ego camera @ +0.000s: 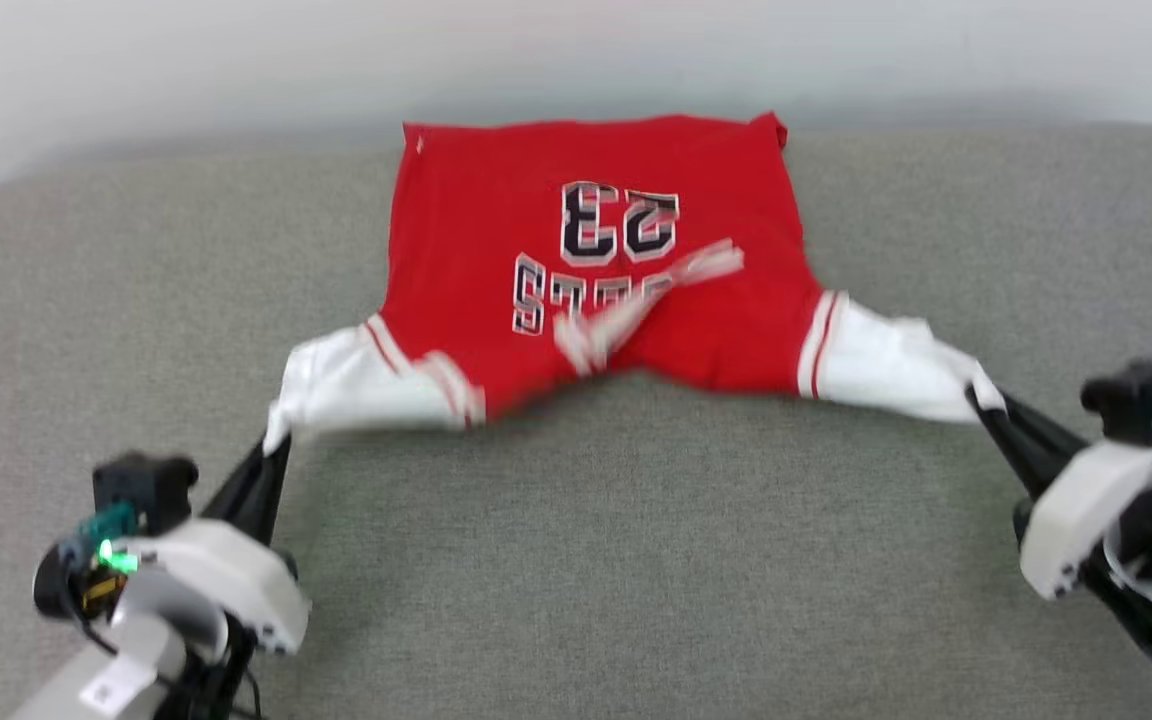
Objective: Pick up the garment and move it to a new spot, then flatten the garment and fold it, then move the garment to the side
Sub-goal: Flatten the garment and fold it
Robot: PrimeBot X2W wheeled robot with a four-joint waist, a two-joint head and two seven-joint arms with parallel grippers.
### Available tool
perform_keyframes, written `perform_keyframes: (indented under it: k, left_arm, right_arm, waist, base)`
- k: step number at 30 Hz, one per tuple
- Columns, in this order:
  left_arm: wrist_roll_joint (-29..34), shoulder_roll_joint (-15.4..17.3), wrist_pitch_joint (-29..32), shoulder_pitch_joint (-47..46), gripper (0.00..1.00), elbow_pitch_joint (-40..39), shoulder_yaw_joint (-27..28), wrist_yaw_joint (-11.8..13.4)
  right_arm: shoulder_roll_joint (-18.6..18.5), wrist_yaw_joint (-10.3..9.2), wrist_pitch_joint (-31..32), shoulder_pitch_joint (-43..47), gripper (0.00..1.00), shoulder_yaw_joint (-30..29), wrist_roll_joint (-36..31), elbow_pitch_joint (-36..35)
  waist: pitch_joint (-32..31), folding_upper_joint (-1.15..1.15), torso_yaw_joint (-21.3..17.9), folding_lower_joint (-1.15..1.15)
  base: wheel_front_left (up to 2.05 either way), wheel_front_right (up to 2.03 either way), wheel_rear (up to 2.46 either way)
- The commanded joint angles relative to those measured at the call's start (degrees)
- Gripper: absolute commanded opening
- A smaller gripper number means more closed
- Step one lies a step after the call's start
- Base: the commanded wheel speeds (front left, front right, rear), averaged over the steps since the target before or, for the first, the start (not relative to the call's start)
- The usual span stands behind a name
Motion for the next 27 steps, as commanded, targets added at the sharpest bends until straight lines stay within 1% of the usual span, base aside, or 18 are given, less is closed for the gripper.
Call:
perform_keyframes:
  k: [1, 2, 3, 4, 5, 6, 9, 15, 19, 24, 25, 26, 27]
  left_arm:
    - [-0.6, 0.8, -0.4, 4.0, 0.00, -0.7, 0.1, 1.0]
    - [-0.9, 1.0, -0.4, 5.4, 0.00, -0.9, 0.2, 1.3]
    - [-0.9, 1.0, -0.4, 5.4, 0.00, -0.9, 0.2, 1.3]
    - [-1.2, 1.2, -0.4, 6.7, 0.00, -1.2, 0.5, 1.7]
    - [-1.8, 1.6, -0.4, 9.5, 0.00, -1.6, 0.6, 2.4]
    - [-1.8, 1.6, -0.4, 9.5, 0.00, -1.6, 0.6, 2.4]
    - [-2.4, 2.0, -0.4, 13.1, 0.00, -2.1, 1.3, 3.6]
    - [-2.7, 1.4, -0.4, 20.2, 0.00, -2.9, 3.4, 5.5]
    - [-2.3, 1.1, -0.4, 24.5, 0.00, -3.8, 4.8, 6.3]
    - [-1.6, 0.6, -0.4, 27.3, 0.00, -4.9, 6.1, 6.6]
    - [-1.3, 0.3, -0.4, 27.5, 0.00, -5.1, 6.2, 6.6]
    - [-0.6, -0.2, -0.4, 27.4, 0.00, -5.7, 6.1, 6.2]
    - [-0.4, -0.4, -0.4, 27.1, 0.00, -5.8, 5.9, 6.1]
  right_arm:
    - [-0.9, -0.07, -0.1, 4.4, 0.00, -2.1, 0.7, -0.6]
    - [-1.0, -0.07, 0.0, 6.4, 0.00, -2.9, 0.9, -0.7]
    - [-1.0, -0.07, 0.0, 6.4, 0.00, -2.9, 0.9, -0.7]
    - [-1.2, -0.07, -0.1, 8.1, 0.00, -3.5, 0.6, -0.7]
    - [-1.4, -0.07, 0.0, 11.7, 0.00, -4.6, 0.3, -0.6]
    - [-1.4, -0.07, 0.0, 11.7, 0.00, -4.6, 0.3, -0.6]
    - [-1.1, -0.07, -0.2, 17.0, 0.00, -7.0, 0.7, -0.9]
    - [-0.4, -0.09, -1.0, 27.9, 0.00, -12.5, 1.0, -1.6]
    - [-0.3, -0.10, -0.9, 33.8, 0.00, -16.5, -0.4, -1.9]
    - [0.4, -0.10, 1.1, 38.8, 0.00, -20.6, -1.3, -3.5]
    - [0.7, -0.10, 1.6, 39.4, 0.00, -21.4, -1.7, -4.1]
    - [1.9, -0.10, 3.0, 40.1, 0.00, -23.7, -2.7, -6.0]
    - [2.2, -0.10, 3.6, 40.2, 0.49, -24.5, -3.1, -6.5]
  waist:
    - [-2.8, 0.00, 0.2, 0.02]
    - [-3.3, 0.00, 0.3, 0.02]
    - [-3.3, 0.00, 0.3, 0.02]
    - [-3.8, 0.00, 0.2, 0.02]
    - [-4.8, 0.00, 0.2, 0.02]
    - [-4.8, 0.00, 0.2, 0.02]
    - [-6.0, 0.00, 0.3, 0.02]
    - [-8.2, 0.00, 0.4, 0.02]
    - [-9.2, 0.00, 0.6, 0.02]
    - [-9.6, 0.00, 1.1, 0.02]
    - [-9.5, 0.00, 1.1, 0.02]
    - [-9.4, 0.00, 1.3, 0.02]
    - [-9.3, 0.00, 1.4, 0.02]
  base:
    - [0.00, 0.00, 0.00]
    - [0.00, 0.00, 0.00]
    - [0.00, 0.00, 0.00]
    - [0.00, 0.00, 0.00]
    - [0.00, 0.00, 0.00]
    - [0.00, 0.00, 0.00]
    - [0.00, 0.00, 0.00]
    - [0.00, 0.00, 0.00]
    - [0.00, 0.00, 0.00]
    - [0.00, 0.00, 0.00]
    - [0.00, 0.00, 0.00]
    - [0.00, 0.00, 0.00]
    - [0.00, 0.00, 0.00]
